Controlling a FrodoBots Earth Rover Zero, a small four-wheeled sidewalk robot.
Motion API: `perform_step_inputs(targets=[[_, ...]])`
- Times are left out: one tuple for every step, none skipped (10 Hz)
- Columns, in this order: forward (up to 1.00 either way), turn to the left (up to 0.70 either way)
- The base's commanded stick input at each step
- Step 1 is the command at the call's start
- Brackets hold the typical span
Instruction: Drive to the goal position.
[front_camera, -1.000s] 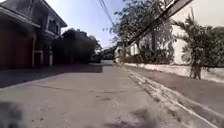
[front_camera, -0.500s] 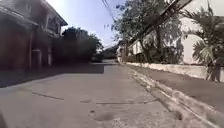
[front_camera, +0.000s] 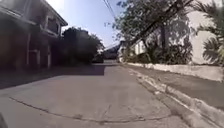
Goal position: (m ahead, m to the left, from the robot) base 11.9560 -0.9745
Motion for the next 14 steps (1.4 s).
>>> perform_step_inputs(targets=[[1.00,0.00],[1.00,0.00],[1.00,0.00],[1.00,-0.06],[1.00,-0.23],[1.00,-0.40],[1.00,-0.40],[1.00,-0.27],[1.00,-0.07],[1.00,0.00],[1.00,0.00],[1.00,0.00],[1.00,0.00],[1.00,0.00]])
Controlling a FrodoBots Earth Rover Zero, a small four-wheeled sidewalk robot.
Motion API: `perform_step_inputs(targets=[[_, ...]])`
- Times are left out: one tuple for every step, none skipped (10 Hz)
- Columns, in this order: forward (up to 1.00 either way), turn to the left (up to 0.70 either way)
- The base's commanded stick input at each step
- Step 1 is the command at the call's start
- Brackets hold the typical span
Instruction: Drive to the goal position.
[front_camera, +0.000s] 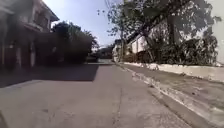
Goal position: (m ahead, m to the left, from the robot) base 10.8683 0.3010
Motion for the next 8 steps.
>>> perform_step_inputs(targets=[[1.00,0.00],[1.00,0.00],[1.00,0.00],[1.00,0.00],[1.00,0.00],[1.00,0.00],[1.00,0.00],[1.00,0.00]])
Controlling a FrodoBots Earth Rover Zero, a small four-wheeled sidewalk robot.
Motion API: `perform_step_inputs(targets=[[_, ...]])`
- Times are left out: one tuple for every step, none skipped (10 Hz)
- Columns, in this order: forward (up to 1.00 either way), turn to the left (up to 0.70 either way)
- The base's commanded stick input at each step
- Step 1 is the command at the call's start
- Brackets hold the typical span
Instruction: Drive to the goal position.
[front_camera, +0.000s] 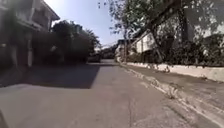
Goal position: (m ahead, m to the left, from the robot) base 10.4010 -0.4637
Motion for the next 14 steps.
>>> perform_step_inputs(targets=[[1.00,0.00],[1.00,0.00],[1.00,0.00],[1.00,0.00],[1.00,0.00],[1.00,0.00],[1.00,0.00],[1.00,0.00],[1.00,0.00],[1.00,0.00],[1.00,0.00],[1.00,0.00],[1.00,0.00],[1.00,0.00]])
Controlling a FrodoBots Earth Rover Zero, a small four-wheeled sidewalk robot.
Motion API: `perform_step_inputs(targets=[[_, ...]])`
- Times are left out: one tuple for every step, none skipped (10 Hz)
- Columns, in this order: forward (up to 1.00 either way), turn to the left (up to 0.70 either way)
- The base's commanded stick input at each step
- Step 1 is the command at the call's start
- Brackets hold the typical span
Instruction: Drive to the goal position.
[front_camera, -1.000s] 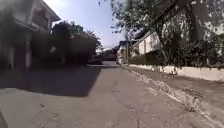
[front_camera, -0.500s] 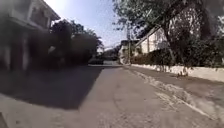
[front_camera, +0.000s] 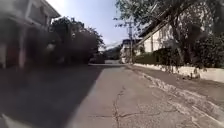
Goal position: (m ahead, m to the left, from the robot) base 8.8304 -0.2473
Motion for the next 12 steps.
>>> perform_step_inputs(targets=[[1.00,0.00],[1.00,0.00],[1.00,0.00],[1.00,0.00],[1.00,0.00],[1.00,0.00],[1.00,0.00],[1.00,0.00],[1.00,0.00],[1.00,0.00],[1.00,0.00],[1.00,0.00]])
